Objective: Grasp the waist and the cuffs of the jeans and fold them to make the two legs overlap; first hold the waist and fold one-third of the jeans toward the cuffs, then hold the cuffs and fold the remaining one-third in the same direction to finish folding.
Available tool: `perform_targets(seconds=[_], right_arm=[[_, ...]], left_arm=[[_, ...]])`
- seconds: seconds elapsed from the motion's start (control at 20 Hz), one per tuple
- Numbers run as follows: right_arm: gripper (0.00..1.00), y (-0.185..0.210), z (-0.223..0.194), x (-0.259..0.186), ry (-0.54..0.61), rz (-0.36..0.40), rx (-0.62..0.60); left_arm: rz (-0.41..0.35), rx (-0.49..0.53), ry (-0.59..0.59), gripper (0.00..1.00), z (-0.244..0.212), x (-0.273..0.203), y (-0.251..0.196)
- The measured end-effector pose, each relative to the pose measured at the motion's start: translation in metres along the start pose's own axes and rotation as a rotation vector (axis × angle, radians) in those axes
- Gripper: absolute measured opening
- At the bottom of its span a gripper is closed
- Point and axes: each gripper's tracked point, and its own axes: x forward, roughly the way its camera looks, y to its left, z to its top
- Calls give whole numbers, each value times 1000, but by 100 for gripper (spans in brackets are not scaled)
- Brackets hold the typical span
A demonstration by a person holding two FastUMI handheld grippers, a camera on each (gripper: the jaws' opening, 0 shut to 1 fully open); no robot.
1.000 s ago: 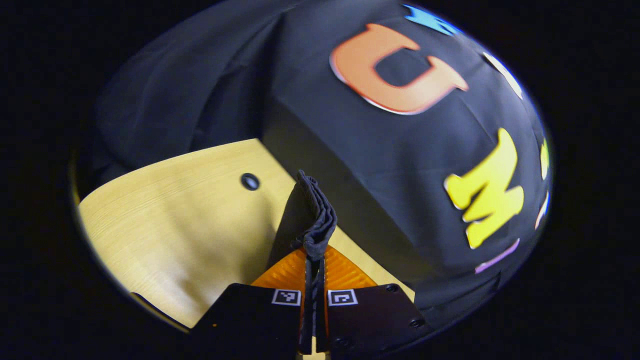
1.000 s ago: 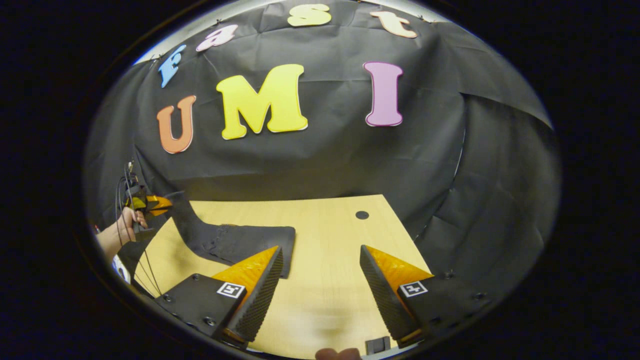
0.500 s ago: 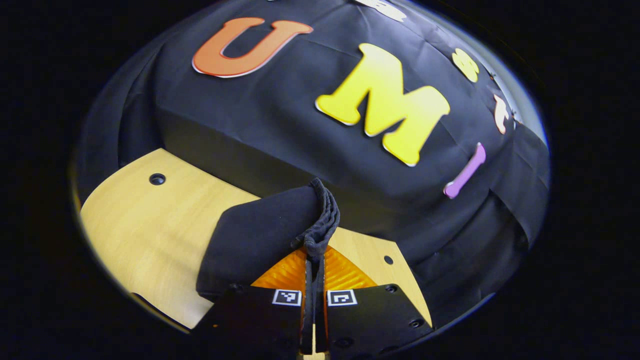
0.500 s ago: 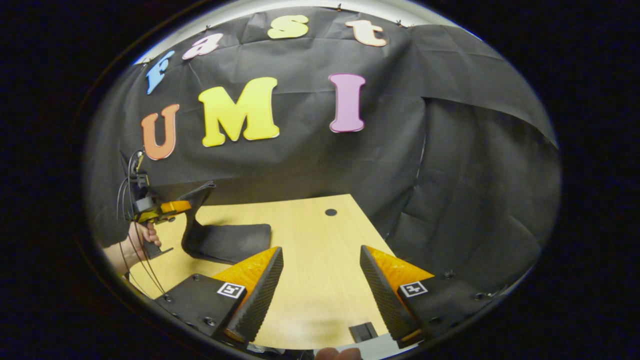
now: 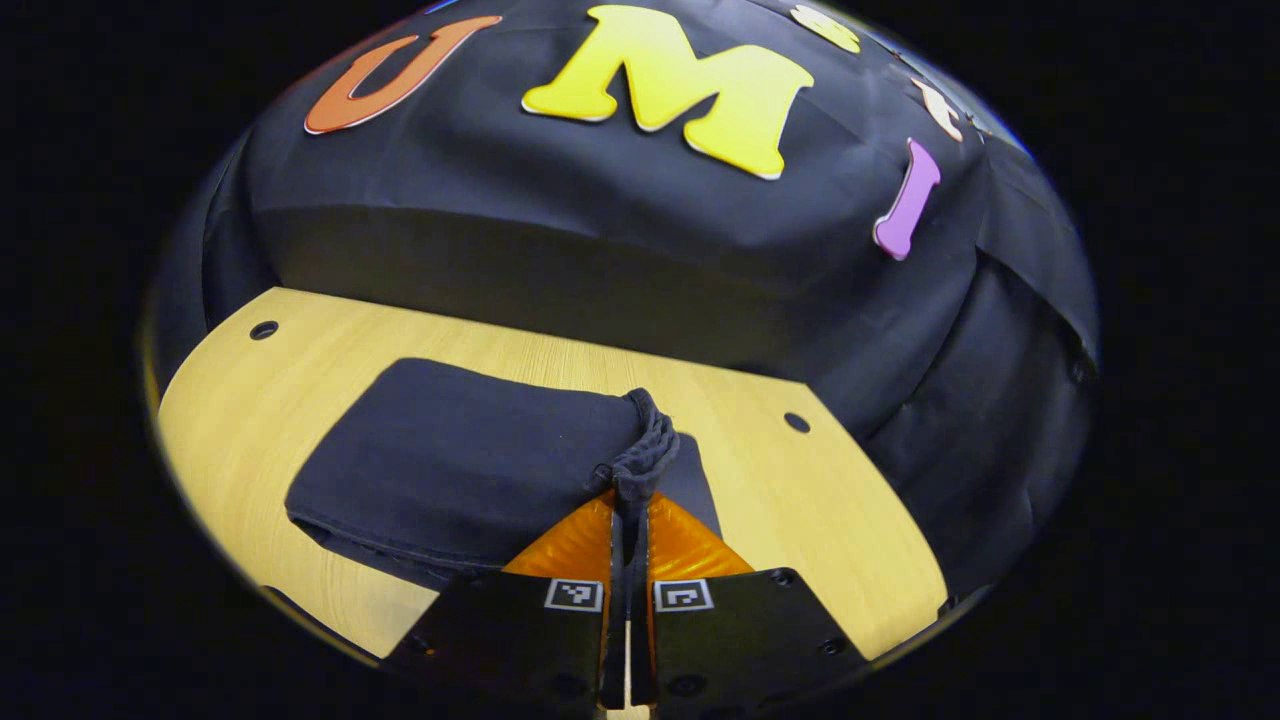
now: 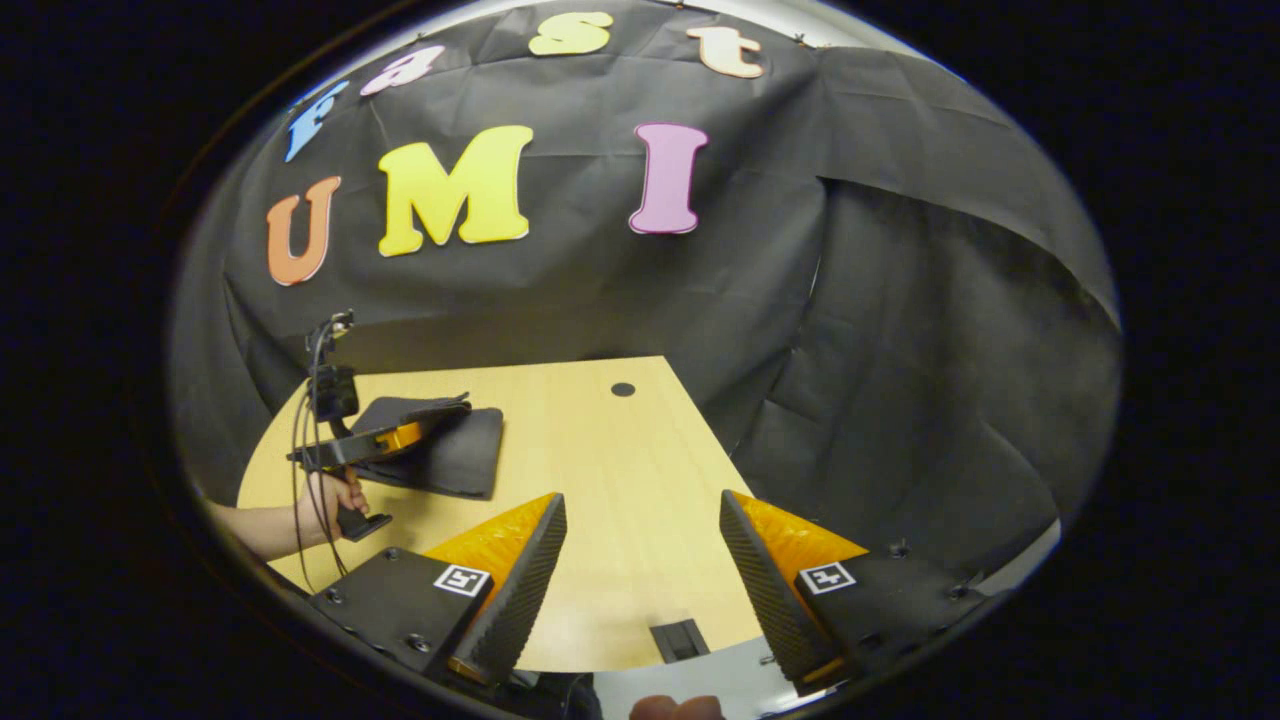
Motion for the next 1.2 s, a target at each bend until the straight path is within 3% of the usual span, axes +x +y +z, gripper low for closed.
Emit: perform_targets(seconds=[0.3, 0.4, 0.5, 0.55, 0.7, 0.95, 1.15, 1.2], right_arm=[[96, 16, 3, 15, 27, 38, -22], [94, 22, 6, 19, 28, 53, -25], [94, 31, 9, 20, 21, 69, -27], [94, 35, 10, 20, 17, 77, -32], [96, 44, 11, 18, 0, 92, -44], [96, 65, 19, 5, -51, 130, -29], [93, 102, 32, -2, -105, 189, 14], [96, 116, 40, -5, -127, 210, 24]], left_arm=[[45, -76, 67, 6, -31, 21, 8], [28, -91, 69, 12, -32, 23, 4], [26, -73, 78, 26, -33, 23, 1], [10, -70, 82, 27, -31, 20, -6], [19, -21, 85, 100, -27, 8, -16], [-19, -21, 21, 99, 4, -34, -17], [-22, 21, -93, 99, 51, -98, 2], [-18, 41, -130, 99, 65, -117, 9]])
